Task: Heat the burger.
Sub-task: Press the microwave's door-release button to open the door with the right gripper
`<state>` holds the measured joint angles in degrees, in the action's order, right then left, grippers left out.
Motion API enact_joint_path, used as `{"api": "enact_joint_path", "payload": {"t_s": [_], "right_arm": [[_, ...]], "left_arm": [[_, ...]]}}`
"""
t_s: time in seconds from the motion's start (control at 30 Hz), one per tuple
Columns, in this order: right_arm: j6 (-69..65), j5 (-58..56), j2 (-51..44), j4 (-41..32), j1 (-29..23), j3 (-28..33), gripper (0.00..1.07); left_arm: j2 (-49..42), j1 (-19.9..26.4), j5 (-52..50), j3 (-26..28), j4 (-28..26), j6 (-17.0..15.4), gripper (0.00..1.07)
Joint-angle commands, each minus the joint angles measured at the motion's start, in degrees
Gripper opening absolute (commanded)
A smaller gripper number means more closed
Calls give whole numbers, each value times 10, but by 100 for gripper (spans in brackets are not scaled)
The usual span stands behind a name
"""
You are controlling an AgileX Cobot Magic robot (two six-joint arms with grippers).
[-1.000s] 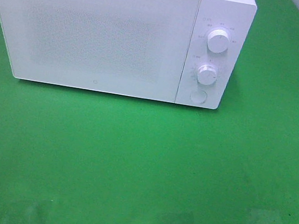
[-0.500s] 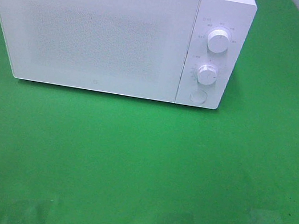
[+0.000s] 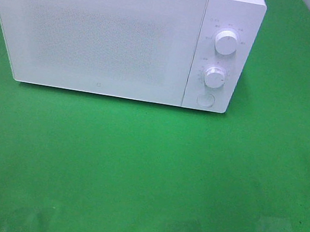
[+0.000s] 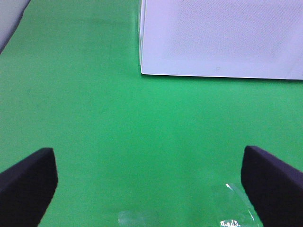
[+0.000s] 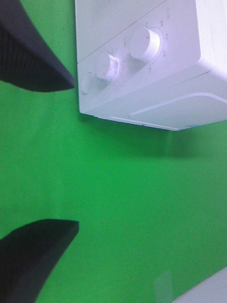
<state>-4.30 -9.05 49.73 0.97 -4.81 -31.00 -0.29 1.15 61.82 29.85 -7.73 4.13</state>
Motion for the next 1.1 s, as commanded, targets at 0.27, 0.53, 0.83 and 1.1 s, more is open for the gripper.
{"api": "enact_joint_path", "payload": {"t_s": [0.27,0.53,0.83,1.1], "right_arm": [[1,280,53,11,1,91,75],[57,485,151,-32,1,155,75],[125,594,224,-158,-38,192,75],[225,664,284,-316,-168,192,75]], "left_arm": [[-9,1,-6,-1,-3,1,98],[-9,1,-6,-1,-3,1,98],[-9,1,-6,-1,-3,1,98],[-9,1,-6,-1,-3,1,98]]}}
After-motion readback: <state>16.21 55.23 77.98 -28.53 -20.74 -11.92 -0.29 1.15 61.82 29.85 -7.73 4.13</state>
